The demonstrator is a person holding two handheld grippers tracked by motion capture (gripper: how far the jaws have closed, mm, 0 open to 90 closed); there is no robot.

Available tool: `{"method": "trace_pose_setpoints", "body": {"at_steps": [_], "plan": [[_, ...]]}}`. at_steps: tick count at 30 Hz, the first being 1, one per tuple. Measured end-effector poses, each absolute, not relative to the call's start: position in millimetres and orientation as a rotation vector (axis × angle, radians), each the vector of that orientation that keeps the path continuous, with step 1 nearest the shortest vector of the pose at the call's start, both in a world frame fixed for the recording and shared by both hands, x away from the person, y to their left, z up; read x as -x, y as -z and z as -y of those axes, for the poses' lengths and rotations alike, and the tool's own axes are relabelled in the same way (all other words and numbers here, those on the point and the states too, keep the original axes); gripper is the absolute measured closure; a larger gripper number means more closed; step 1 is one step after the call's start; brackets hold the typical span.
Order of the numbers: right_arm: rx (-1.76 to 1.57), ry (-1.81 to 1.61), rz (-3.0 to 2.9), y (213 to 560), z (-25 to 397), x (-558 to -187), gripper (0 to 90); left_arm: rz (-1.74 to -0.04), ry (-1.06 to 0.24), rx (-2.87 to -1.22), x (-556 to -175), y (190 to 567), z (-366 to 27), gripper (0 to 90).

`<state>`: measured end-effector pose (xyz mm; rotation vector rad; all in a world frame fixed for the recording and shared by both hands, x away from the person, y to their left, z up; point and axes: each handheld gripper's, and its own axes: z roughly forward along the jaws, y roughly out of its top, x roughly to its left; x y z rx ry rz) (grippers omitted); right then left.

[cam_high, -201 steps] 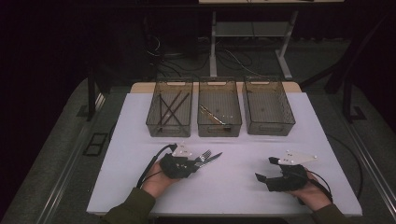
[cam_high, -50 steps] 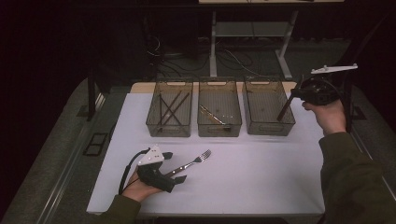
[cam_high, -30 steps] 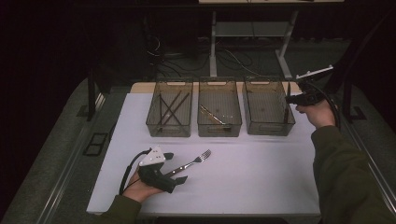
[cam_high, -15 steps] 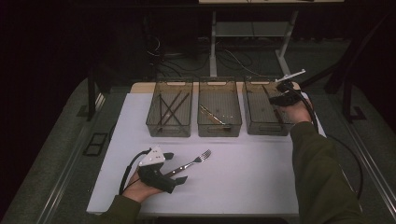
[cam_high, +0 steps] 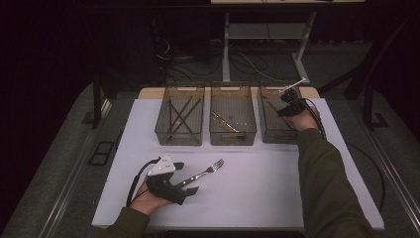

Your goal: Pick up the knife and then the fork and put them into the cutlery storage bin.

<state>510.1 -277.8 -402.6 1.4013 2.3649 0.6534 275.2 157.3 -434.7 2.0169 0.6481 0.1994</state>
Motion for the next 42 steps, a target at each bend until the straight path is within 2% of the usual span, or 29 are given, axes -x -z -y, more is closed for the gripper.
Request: {"method": "trace_pose_setpoints", "body": {"at_steps": [3,12,16,22,28,33,38,42], "plan": [[-1.406,-0.641,-2.370,404,277,-511,85.8,-0.651,-0.197,-2.017,-275,435,-157,0.7],[-1.408,-0.772,-2.335,391,285,-499,73.2,-0.650,-0.194,-2.037,-276,435,-157,2.2],[-1.358,-0.864,-2.318,378,288,-480,61.6,-0.650,-0.190,-2.063,-277,433,-158,6.8],[-1.314,-0.992,-2.308,361,293,-442,41.4,-0.679,-0.202,-2.084,-281,432,-159,19.7],[-1.248,-1.102,-2.257,357,295,-398,31.9,-0.702,-0.203,-2.118,-286,432,-158,28.7],[-1.213,-1.180,-2.230,363,293,-365,26.5,-0.685,-0.201,-2.171,-293,431,-153,34.0],[-1.175,-1.185,-2.232,384,288,-337,20.5,-0.688,-0.182,-2.180,-298,428,-150,39.1],[-1.163,-1.228,-2.235,399,285,-318,19.5,-0.680,-0.164,-2.208,-306,427,-146,43.8]]}}
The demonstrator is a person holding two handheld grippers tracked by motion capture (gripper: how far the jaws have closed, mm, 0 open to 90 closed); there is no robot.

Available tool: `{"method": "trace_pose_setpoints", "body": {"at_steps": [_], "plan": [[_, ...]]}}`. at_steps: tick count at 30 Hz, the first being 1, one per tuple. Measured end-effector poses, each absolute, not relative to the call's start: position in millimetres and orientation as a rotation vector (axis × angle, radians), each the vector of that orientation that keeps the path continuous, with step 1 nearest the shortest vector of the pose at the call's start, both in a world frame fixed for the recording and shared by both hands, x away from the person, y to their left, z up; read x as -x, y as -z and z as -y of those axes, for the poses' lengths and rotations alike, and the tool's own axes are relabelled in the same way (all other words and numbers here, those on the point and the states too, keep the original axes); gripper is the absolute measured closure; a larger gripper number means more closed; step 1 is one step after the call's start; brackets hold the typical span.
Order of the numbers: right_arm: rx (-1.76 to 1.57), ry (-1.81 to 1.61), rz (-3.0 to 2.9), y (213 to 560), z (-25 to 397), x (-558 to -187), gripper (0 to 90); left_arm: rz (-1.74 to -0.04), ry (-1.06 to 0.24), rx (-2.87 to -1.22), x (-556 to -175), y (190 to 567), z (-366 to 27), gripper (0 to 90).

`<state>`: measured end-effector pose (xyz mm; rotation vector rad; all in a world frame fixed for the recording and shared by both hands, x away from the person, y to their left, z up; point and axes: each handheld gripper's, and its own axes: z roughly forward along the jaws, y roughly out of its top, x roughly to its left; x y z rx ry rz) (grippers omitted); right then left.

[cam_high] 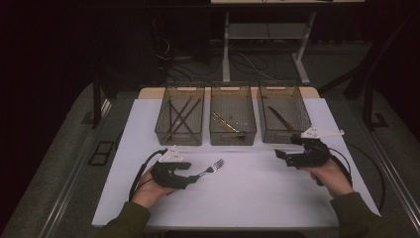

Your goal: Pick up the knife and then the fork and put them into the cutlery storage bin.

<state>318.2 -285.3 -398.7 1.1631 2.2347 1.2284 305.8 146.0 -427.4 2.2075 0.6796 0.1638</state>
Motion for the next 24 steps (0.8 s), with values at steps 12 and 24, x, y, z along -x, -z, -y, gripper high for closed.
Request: {"method": "trace_pose_setpoints", "body": {"at_steps": [12,24], "plan": [[-1.189,-1.292,-2.276,431,283,-269,18.2,-0.658,-0.130,-2.303,-308,433,-142,59.8],[-1.169,-1.289,-2.293,435,283,-261,18.2,-0.655,-0.143,-2.345,-308,442,-136,68.6]]}}
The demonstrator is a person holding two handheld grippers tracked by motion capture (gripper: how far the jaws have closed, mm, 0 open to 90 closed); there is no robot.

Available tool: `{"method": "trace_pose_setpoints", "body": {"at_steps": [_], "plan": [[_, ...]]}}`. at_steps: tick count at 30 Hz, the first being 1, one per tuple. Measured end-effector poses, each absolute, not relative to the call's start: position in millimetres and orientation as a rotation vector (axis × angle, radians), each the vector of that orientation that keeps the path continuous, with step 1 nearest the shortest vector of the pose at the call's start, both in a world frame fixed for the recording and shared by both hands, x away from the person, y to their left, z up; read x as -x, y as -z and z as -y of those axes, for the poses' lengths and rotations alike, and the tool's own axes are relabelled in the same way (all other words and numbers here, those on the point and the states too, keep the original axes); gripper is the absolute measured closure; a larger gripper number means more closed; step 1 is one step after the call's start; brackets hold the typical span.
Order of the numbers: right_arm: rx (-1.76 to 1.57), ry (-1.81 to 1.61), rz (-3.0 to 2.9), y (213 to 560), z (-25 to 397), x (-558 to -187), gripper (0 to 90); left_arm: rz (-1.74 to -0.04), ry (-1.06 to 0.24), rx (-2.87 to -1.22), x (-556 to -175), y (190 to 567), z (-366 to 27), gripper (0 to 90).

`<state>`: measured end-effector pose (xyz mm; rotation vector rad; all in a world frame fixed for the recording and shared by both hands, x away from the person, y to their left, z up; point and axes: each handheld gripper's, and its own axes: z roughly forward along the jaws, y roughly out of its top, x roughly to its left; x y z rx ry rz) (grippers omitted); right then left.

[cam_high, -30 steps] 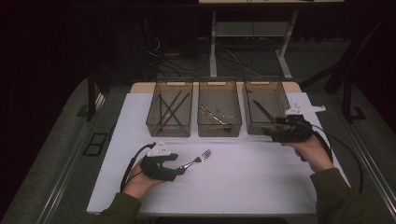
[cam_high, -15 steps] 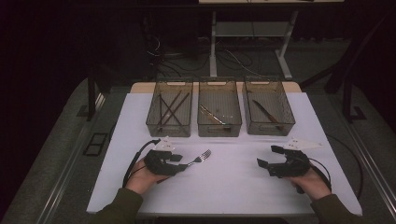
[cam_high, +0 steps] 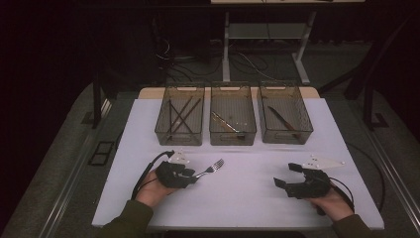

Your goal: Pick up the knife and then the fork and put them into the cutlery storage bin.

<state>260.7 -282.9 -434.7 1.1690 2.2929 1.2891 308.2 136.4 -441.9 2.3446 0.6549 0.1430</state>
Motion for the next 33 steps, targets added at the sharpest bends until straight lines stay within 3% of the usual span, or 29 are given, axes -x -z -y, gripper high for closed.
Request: {"method": "trace_pose_setpoints", "body": {"at_steps": [5,24,33], "plan": [[-1.152,-1.286,-2.288,435,282,-260,18.2,-0.638,-0.170,-2.342,-306,444,-136,76.8],[-1.107,-1.413,-2.372,413,240,-281,17.5,-0.618,-0.226,-2.208,-289,414,-96,77.4],[-1.191,-1.523,-2.385,411,215,-299,42.5,-0.572,-0.240,-2.174,-281,408,-71,77.4]]}}
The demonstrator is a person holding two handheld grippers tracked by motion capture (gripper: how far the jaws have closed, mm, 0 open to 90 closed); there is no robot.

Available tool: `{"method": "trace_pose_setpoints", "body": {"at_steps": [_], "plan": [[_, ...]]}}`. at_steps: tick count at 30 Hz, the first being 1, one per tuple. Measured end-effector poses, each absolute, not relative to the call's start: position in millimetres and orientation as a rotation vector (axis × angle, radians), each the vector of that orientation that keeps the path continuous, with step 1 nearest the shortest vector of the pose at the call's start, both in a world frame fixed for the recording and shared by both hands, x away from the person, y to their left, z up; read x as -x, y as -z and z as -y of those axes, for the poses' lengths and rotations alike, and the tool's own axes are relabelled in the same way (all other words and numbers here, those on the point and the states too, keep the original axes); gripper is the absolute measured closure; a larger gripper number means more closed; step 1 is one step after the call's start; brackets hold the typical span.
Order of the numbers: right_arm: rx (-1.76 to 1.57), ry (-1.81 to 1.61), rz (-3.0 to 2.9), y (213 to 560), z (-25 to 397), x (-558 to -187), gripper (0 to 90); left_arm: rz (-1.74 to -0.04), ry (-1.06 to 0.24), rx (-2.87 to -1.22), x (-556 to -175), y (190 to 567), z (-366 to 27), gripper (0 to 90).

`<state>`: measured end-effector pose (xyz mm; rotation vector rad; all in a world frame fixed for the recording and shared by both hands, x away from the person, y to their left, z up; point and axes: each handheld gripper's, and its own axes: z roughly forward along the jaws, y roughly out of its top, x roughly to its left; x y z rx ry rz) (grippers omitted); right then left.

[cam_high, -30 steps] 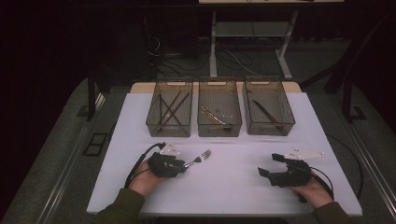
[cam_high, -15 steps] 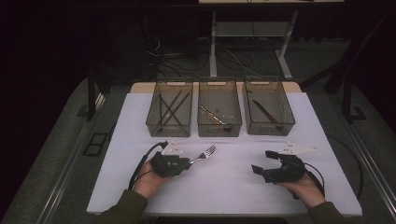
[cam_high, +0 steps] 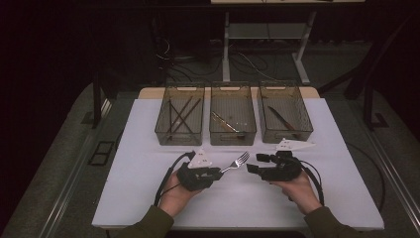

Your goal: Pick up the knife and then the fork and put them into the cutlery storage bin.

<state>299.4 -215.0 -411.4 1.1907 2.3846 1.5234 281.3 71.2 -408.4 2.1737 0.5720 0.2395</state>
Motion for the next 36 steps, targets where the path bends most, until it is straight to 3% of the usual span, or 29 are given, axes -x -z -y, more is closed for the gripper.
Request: {"method": "trace_pose_setpoints", "body": {"at_steps": [11,21,36], "plan": [[-1.323,-1.669,-2.344,420,201,-314,70.4,-0.572,-0.266,-2.139,-278,408,-66,77.3],[-1.309,-1.731,-2.313,416,203,-313,79.8,-0.559,-0.259,-2.160,-279,411,-65,77.3],[-1.235,-1.792,-2.286,405,203,-308,86.1,-0.513,-0.194,-2.123,-276,413,-62,75.5]]}}
